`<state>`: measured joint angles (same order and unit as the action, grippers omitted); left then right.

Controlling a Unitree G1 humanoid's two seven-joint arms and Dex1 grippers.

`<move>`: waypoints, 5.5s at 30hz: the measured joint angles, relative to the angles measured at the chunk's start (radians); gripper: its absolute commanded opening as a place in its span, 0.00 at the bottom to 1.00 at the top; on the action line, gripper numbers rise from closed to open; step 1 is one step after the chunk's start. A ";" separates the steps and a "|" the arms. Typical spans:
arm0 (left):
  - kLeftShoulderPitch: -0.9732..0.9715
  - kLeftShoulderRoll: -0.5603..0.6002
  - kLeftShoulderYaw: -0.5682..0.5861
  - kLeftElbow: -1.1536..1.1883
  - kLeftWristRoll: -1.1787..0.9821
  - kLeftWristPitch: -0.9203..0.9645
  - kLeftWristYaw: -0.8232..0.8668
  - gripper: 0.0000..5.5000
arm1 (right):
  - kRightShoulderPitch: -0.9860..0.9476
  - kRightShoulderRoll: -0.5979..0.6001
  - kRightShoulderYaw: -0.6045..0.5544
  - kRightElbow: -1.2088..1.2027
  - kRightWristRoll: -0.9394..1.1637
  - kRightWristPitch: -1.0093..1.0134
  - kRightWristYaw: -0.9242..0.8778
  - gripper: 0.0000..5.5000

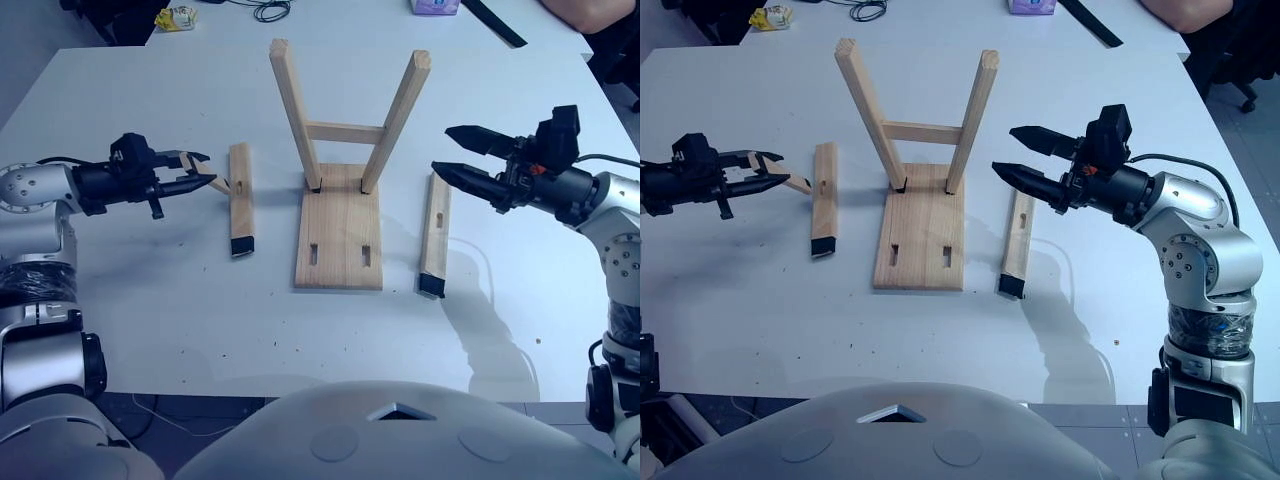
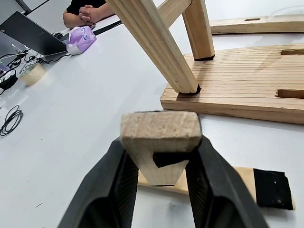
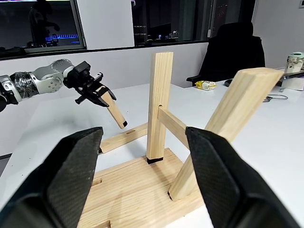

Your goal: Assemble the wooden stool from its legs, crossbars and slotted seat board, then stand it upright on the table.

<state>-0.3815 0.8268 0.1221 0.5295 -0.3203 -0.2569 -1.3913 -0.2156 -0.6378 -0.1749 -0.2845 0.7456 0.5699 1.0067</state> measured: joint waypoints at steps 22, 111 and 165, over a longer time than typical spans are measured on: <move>-0.091 -0.044 -0.012 0.184 0.065 -0.147 0.016 0.24 | -0.011 0.009 0.031 0.021 0.000 0.000 0.001 0.58; -0.297 0.135 -0.605 0.273 -0.233 -0.047 -0.222 0.24 | 0.227 0.164 0.057 -0.212 0.039 -0.051 -0.258 0.58; 0.407 -0.008 0.170 -0.719 -0.243 0.484 0.342 0.48 | 0.277 0.184 0.091 -0.220 0.082 -0.021 -0.295 0.58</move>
<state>0.0259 0.8189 0.2917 -0.1899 -0.5637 0.2274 -1.0492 0.0614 -0.4542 -0.0843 -0.5043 0.8272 0.5493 0.7121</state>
